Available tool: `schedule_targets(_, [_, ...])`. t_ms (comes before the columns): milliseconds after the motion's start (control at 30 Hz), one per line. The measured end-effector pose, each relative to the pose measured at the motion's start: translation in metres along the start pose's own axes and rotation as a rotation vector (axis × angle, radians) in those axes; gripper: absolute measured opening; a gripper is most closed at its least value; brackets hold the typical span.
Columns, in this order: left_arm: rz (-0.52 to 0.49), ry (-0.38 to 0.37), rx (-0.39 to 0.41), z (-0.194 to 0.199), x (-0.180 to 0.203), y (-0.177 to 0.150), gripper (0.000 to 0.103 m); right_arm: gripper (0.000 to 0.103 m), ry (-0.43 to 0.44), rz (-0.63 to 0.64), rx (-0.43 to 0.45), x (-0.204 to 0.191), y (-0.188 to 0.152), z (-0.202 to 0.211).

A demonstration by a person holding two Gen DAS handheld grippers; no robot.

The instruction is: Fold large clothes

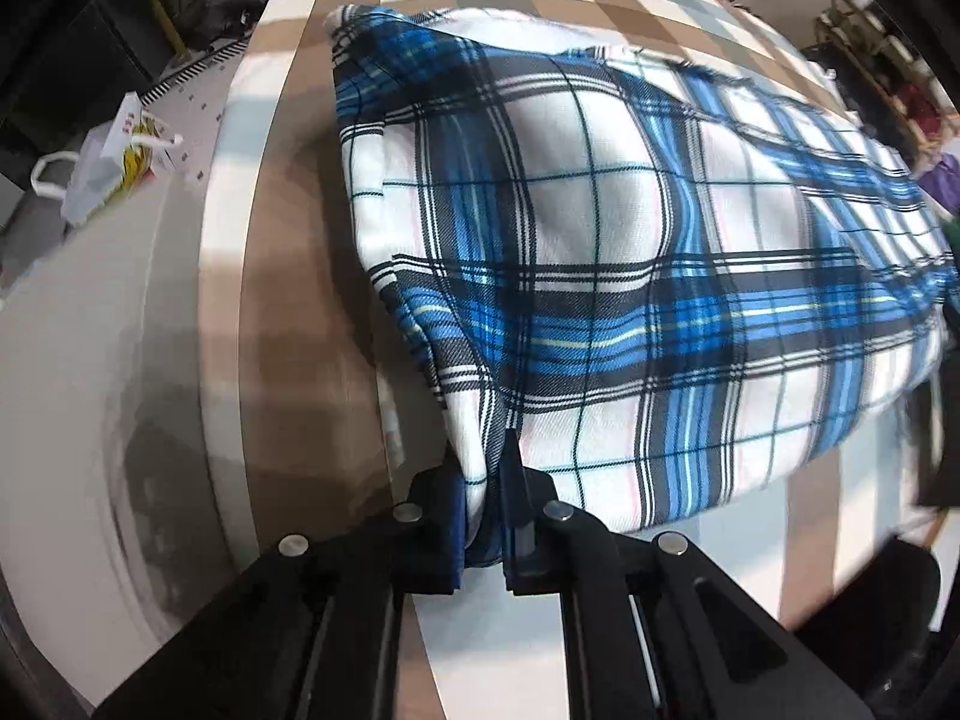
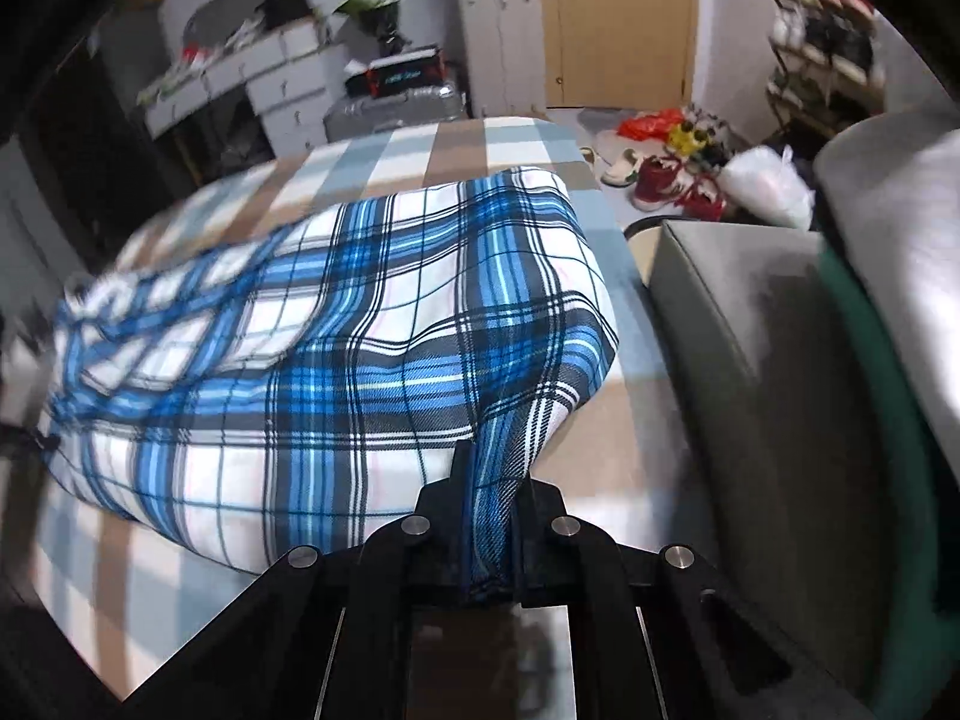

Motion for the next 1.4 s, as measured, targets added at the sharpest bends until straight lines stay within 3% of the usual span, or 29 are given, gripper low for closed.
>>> schedule_targets(167, [0.026,-0.020,0.011,0.020,-0.005,-0.058,0.004,0.009,-0.020,0.069,-0.054,0.010,-0.052,0.028])
schedule_targets(300, [0.092,0.112,0.117,0.051,-0.032,-0.074,0.004,0.018,-0.212,0.189,-0.014,0.014,-0.071,0.035])
schedule_targets(333, [0.125,0.087,0.154,0.062,-0.042,-0.074,0.004,0.020,-0.237,0.187,-0.007,0.016,-0.070,0.040])
schedule_targets(400, [0.141,0.012,0.197,0.078,-0.036,-0.073,0.005,0.021,-0.209,0.155,0.034,0.019,-0.066,0.058])
schedule_targets(467, [0.135,0.001,0.221,0.087,-0.023,-0.069,0.020,0.041,-0.124,0.125,0.099,0.011,-0.053,0.087])
schedule_targets(500, [0.129,-0.001,0.245,0.089,-0.012,-0.064,0.041,0.070,-0.088,0.127,0.133,0.001,-0.044,0.101])
schedule_targets(533, [0.118,-0.016,0.282,0.090,-0.005,-0.062,0.053,0.087,-0.062,0.137,0.176,-0.011,-0.036,0.114])
schedule_targets(567, [0.105,-0.033,0.329,0.092,0.001,-0.058,0.068,0.088,-0.038,0.155,0.215,-0.025,-0.026,0.124])
schedule_targets(700, [0.114,-0.076,0.563,0.093,0.010,-0.031,0.069,0.089,0.137,0.315,0.281,-0.117,0.013,0.141])
schedule_targets(800, [0.146,-0.085,0.647,0.081,0.000,-0.007,0.069,0.089,0.215,0.449,0.256,-0.191,0.037,0.123])
schedule_targets(867, [0.156,-0.114,0.682,0.073,-0.006,-0.008,0.069,0.089,0.269,0.537,0.220,-0.235,0.047,0.098])
schedule_targets(1000, [0.135,-0.152,0.597,0.071,-0.008,-0.022,0.069,0.081,0.356,0.648,0.140,-0.283,0.047,0.066])
schedule_targets(1067, [0.100,-0.095,0.584,0.078,-0.002,-0.027,0.069,0.080,0.403,0.703,0.118,-0.302,0.046,0.057])
schedule_targets(1200, [0.050,-0.059,0.550,0.077,0.001,-0.033,0.069,0.074,0.452,0.819,0.066,-0.322,0.035,0.043])
schedule_targets(1233, [0.055,-0.063,0.538,0.074,0.000,-0.033,0.069,0.065,0.443,0.835,0.055,-0.325,0.033,0.039])
schedule_targets(1300, [0.067,-0.073,0.498,0.066,-0.002,-0.033,0.069,0.060,0.441,0.833,0.032,-0.328,0.033,0.032])
schedule_targets(1367, [0.077,-0.073,0.481,0.061,-0.004,-0.033,0.069,0.045,0.442,0.811,0.027,-0.329,0.037,0.030])
schedule_targets(1400, [0.081,-0.073,0.474,0.060,-0.004,-0.034,0.069,0.030,0.430,0.798,0.023,-0.326,0.040,0.030])
Point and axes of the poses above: each gripper's, at about its wrist camera, not at the fingertips, and z roughly against the way its jaws point, x to its right, y to its top, the point moved 5 cm from there along -z, roughly the way its jaws point, and after that the axes turned 14 degrees about -y, right-handed, at the moved point
